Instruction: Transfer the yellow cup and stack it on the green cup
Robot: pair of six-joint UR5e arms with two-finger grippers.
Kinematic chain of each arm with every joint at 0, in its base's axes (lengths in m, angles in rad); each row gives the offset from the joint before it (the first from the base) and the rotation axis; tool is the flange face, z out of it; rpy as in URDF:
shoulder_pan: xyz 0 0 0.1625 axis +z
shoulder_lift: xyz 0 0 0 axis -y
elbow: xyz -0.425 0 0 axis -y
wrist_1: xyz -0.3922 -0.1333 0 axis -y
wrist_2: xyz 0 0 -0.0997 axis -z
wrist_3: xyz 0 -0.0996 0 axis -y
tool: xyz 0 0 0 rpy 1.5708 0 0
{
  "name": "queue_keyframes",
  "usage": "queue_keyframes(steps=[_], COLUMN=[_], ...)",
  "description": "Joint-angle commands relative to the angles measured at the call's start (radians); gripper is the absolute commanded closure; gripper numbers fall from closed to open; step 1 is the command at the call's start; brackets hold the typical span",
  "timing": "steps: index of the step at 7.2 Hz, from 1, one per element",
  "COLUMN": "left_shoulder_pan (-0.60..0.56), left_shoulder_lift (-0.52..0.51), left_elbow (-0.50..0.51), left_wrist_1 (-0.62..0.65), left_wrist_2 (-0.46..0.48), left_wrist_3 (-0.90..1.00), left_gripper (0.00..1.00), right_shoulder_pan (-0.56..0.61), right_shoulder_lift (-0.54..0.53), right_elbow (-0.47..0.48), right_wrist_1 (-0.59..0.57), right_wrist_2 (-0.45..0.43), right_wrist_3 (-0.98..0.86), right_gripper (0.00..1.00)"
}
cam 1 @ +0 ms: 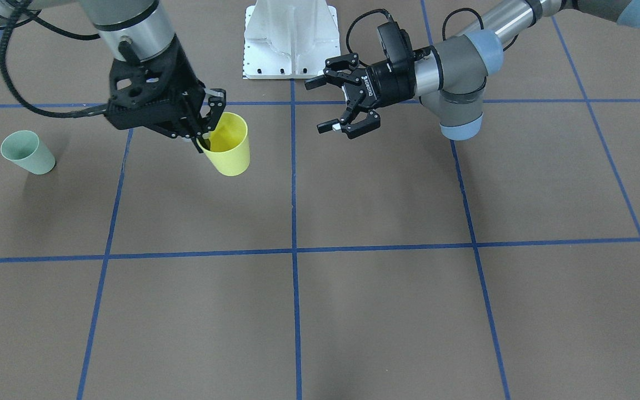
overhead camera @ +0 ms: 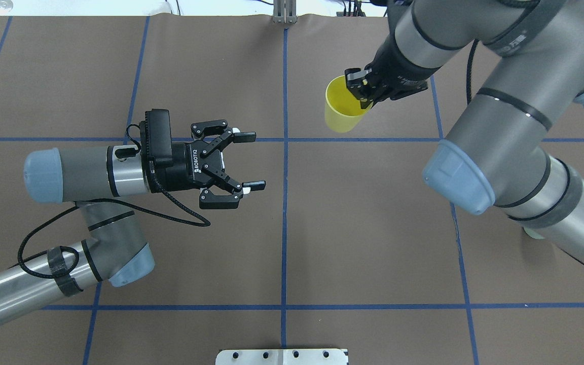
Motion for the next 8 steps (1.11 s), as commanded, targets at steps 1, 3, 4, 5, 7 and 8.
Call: queue_keyframes(steps=[1, 3, 4, 5, 7, 8], left_shoulder_pan=[-0.055, -0.198, -0.259, -0.339, -0.471, -0.569], left_shoulder_lift=[0.056, 0.086, 0.126, 0.158, 0.209, 0.227], left_elbow=[-0.005, -0.017, -0.051, -0.076, -0.094, -0.099], left_wrist_1=[0.179, 0.400, 0.553, 0.725, 1.046, 1.170], left_wrist_2=[0.007, -0.020, -0.033, -0.056, -0.131, -0.193], left_wrist_3=[-0.004, -0.003, -0.004, 0.002, 0.110, 0.284], left_gripper=[0.00, 0.00, 0.00, 0.00, 0.00, 0.00], right_shoulder_pan=[0.079, 0.132, 0.139, 0.140, 0.142, 0.154], right_shoulder_lift=[-0.053, -0.085, -0.112, -0.140, -0.166, -0.175], right_elbow=[0.002, 0.011, 0.031, 0.056, 0.082, 0.086], right_wrist_1=[-0.001, -0.001, -0.001, 0.001, 0.004, 0.007], right_wrist_2=[0.003, 0.007, 0.006, 0.006, 0.006, 0.006], right_wrist_3=[-0.011, -0.013, -0.013, -0.013, -0.013, -0.019], right_gripper=[1.00, 1.00, 1.00, 1.00, 1.00, 1.00])
